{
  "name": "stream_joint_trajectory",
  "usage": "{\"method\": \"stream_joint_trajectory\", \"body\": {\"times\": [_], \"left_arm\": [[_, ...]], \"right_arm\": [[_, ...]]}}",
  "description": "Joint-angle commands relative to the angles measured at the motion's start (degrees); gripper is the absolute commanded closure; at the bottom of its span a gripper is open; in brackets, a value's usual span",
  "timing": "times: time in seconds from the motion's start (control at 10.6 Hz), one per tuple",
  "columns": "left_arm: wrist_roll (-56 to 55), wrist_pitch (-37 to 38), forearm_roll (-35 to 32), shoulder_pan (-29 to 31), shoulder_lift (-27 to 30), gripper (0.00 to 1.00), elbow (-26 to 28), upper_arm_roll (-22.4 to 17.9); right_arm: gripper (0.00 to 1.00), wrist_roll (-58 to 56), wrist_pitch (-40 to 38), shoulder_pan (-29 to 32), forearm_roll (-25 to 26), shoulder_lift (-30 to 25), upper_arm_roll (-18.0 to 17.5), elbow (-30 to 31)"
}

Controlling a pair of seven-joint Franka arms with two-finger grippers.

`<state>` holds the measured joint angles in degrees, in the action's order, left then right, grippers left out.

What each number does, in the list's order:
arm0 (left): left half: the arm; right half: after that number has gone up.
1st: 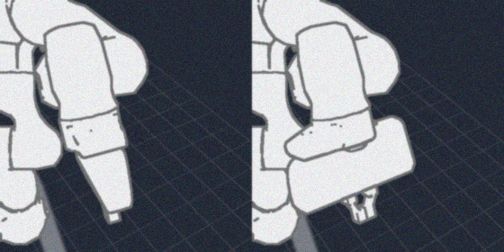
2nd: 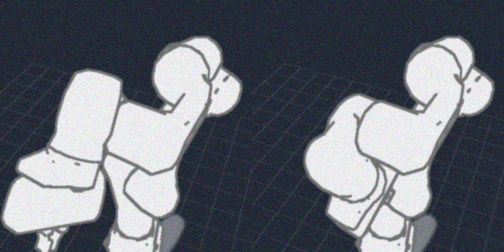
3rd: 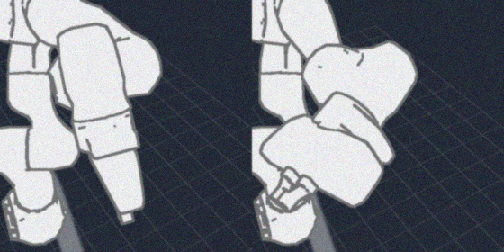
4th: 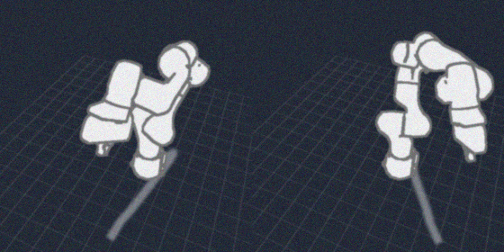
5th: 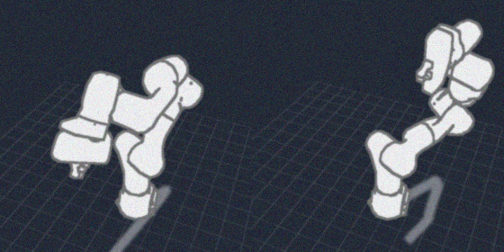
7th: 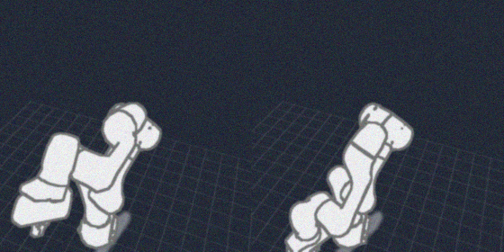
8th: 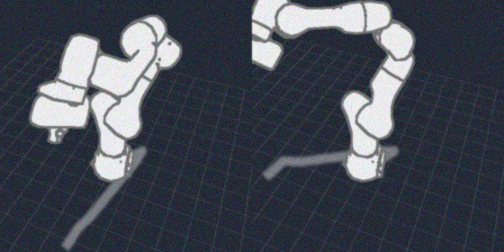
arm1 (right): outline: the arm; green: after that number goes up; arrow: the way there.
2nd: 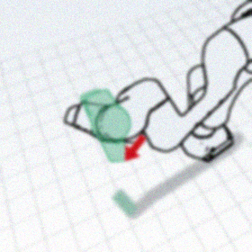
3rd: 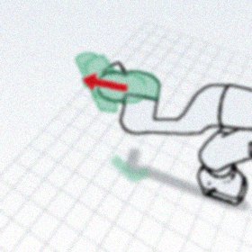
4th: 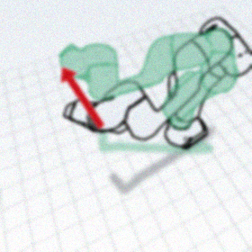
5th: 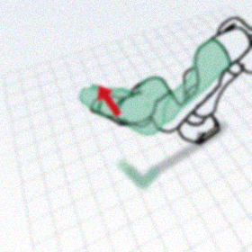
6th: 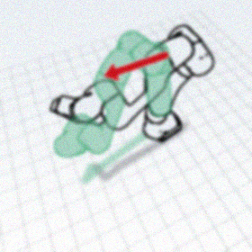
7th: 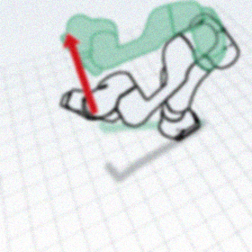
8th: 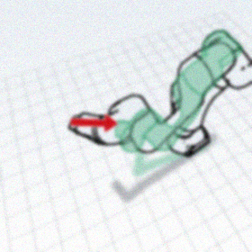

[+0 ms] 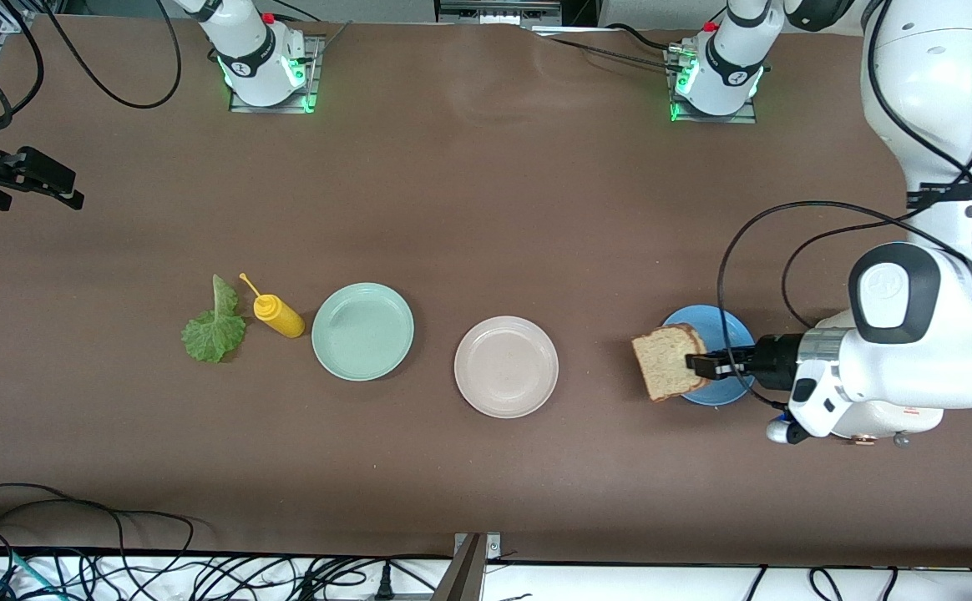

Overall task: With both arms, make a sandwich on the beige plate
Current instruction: 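Carry the bread slice to the beige plate and release it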

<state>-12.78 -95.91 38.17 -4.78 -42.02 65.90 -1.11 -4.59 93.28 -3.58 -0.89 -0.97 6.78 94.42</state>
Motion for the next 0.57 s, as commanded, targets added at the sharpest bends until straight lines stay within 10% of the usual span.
{"method": "stream_joint_trajectory", "body": {"times": [0.0, 0.47], "left_arm": [[-2.5, -0.6, 5.7, -0.9, -1.0, 1.0, 1.4, -0.5], [-1.7, -18.0, 14.2, -0.8, -2.0, 1.0, 7.1, 8.4]], "right_arm": [[0.0, 0.3, -1.0, 0.4, -0.7, 0.4, -0.2, -1.1], [0.0, 0.3, -1.0, 0.4, -0.7, 0.4, -0.2, -1.1]]}}
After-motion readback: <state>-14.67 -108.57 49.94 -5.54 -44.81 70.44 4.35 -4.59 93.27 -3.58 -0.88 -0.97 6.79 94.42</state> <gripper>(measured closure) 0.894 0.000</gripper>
